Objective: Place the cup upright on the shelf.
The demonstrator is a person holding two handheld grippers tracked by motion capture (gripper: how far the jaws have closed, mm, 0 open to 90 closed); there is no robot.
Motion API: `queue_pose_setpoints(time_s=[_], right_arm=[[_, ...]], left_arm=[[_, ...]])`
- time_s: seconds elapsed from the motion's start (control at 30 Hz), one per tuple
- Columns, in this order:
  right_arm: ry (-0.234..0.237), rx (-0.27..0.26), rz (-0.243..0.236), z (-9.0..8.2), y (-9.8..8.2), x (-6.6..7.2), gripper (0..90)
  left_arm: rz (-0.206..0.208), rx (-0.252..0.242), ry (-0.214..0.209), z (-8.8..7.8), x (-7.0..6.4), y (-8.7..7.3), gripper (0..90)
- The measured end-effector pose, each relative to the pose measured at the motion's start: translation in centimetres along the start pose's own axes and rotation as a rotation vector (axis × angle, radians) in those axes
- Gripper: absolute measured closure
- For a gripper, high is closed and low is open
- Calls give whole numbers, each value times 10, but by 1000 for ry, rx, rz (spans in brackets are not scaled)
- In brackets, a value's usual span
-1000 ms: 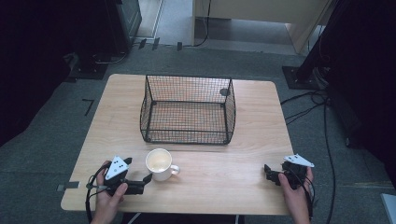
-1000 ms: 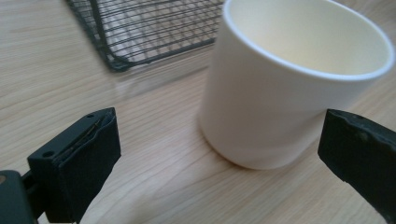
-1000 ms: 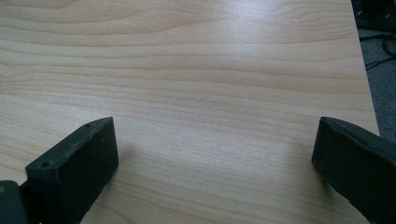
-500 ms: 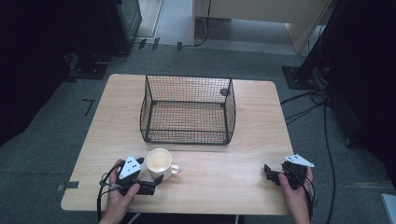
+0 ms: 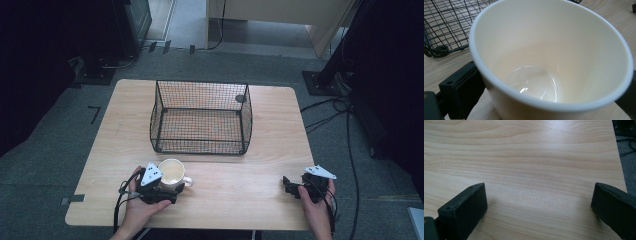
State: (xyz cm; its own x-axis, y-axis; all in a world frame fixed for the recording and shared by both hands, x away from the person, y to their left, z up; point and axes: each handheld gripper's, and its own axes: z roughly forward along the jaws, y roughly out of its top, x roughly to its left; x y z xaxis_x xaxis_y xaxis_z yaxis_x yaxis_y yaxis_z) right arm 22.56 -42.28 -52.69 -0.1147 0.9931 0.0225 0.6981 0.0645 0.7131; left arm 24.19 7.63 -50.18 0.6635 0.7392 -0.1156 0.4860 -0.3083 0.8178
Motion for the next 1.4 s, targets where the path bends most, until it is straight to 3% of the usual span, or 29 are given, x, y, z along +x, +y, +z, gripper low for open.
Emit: queue_pose_setpoints(time_s=[0.2, 0.3, 0.7, 1.07, 1.4], right_arm=[[0, 0, 0, 0, 0, 0, 2], [0, 0, 0, 0, 0, 0, 2], [0, 0, 0, 0, 0, 0, 2], [0, 0, 0, 0, 0, 0, 2], [1, 0, 0, 0, 0, 0, 2]], left_arm=[[5, -5, 1, 7, 1, 3, 0], [22, -17, 20, 6, 1, 4, 56], [36, -34, 34, 3, 3, 6, 85], [41, -46, 19, 1, 0, 9, 87], [56, -54, 4, -3, -7, 24, 88]])
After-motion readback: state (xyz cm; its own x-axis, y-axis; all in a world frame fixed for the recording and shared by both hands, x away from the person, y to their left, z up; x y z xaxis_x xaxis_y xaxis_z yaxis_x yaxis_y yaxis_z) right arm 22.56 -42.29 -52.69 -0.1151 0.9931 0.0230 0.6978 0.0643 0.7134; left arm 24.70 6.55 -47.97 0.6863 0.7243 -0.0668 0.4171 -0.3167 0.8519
